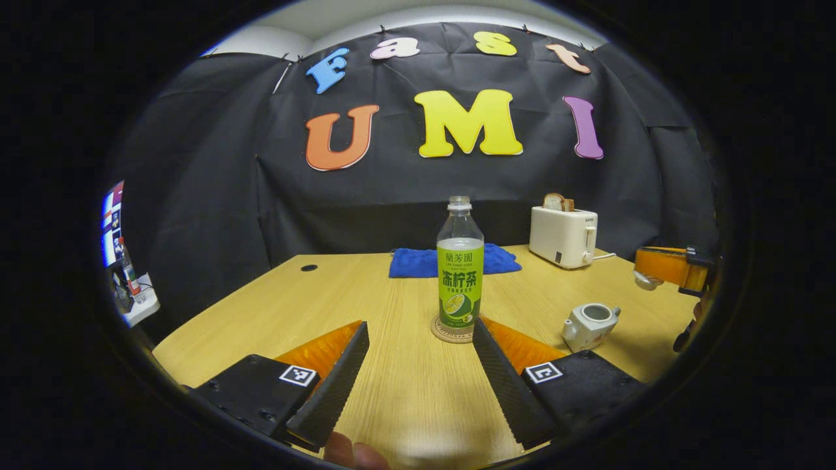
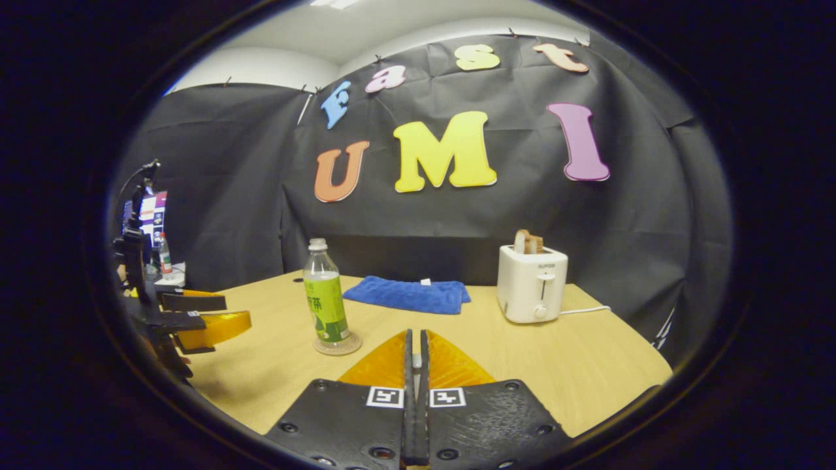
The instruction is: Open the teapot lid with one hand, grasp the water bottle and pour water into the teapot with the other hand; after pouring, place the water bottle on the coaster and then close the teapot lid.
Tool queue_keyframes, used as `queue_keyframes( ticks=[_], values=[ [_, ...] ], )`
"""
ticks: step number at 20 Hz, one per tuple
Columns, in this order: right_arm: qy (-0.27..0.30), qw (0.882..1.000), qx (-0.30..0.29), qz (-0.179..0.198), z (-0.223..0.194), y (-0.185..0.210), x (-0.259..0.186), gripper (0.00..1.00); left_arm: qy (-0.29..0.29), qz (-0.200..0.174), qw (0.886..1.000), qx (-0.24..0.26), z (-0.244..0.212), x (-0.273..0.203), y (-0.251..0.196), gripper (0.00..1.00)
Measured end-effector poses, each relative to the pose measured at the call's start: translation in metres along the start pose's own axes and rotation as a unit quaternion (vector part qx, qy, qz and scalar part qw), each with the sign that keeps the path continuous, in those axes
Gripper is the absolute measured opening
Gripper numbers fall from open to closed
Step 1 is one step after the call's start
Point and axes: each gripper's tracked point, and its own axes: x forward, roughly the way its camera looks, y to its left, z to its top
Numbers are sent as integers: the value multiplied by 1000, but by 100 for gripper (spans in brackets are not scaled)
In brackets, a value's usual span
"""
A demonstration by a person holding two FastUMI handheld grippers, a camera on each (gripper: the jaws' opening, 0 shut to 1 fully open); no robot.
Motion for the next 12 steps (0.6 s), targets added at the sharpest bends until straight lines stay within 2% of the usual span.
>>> queue_keyframes(
  ticks=[7, 12],
  values=[
    [25, 999, -7, 28, -19, 19, 31, 0, -4, 45, 999, -15, -7, -40, 28, 100],
    [34, 999, -13, 32, -32, 24, 41, 0, -14, 56, 998, -29, -6, -46, 38, 99]
  ],
)
